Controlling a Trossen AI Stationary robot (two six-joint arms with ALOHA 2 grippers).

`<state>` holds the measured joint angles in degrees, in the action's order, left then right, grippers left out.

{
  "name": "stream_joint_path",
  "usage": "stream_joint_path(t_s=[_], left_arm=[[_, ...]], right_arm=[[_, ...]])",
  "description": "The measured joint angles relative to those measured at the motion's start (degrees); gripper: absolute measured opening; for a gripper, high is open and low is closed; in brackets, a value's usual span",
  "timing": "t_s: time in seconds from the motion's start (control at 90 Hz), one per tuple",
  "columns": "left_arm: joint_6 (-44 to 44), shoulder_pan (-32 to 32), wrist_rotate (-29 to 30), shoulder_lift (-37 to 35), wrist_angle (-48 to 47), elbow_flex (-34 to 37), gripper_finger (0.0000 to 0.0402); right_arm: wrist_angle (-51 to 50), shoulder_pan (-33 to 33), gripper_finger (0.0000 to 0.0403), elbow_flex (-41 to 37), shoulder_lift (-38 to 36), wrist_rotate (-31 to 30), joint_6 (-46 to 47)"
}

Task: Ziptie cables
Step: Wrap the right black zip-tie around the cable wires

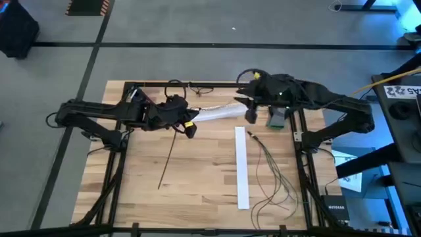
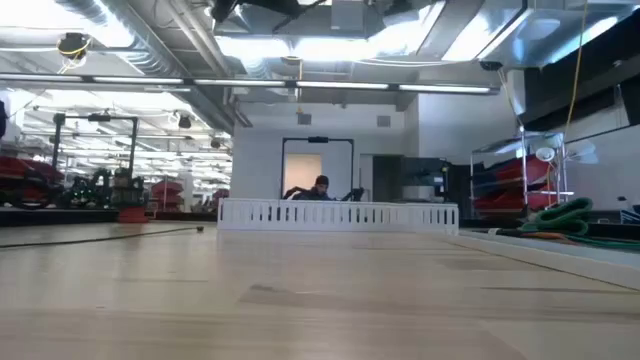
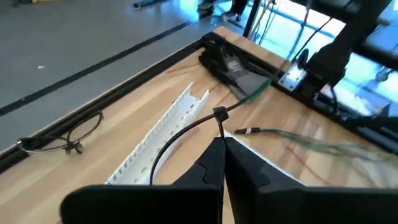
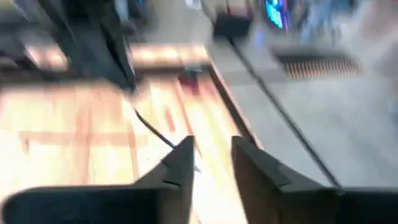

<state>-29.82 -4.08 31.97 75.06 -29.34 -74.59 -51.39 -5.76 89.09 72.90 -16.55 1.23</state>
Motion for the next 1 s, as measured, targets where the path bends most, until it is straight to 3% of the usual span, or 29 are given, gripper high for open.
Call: stream_joint_path(t_s=[0.144, 0.289, 0.467, 0.678, 0.8, 1.0], left_arm=[[0.17, -0.02, 0.02, -1.66, -0.24, -0.07, 0.0000], [0.31, -0.02, 0.02, -2.70, 0.04, -0.11, 0.0000], [0.28, -0.03, -0.03, -2.71, -0.10, -0.11, 0.0000], [0.24, -0.26, -2.74, -2.71, 2.31, -0.11, 0.0000], [0.24, -0.28, -3.52, -2.71, 2.86, -0.13, 0.0000], [0.24, -0.26, -4.23, -2.69, 2.93, -0.13, 0.0000]], right_arm=[[-15.36, -0.51, 0.0188, -1.20, -1.69, -4.20, 10.06], [-17.15, -1.57, 0.0224, -11.42, -5.00, -3.50, 15.30], [-9.59, -2.14, 0.0236, -28.02, -8.22, 0.15, 17.62], [7.51, -7.97, 0.0236, -48.56, -8.18, 12.17, 23.10], [16.13, -10.64, 0.0237, -55.32, -7.88, 17.09, 25.10], [24.38, -11.15, 0.0237, -61.81, -7.79, 18.11, 25.18]])
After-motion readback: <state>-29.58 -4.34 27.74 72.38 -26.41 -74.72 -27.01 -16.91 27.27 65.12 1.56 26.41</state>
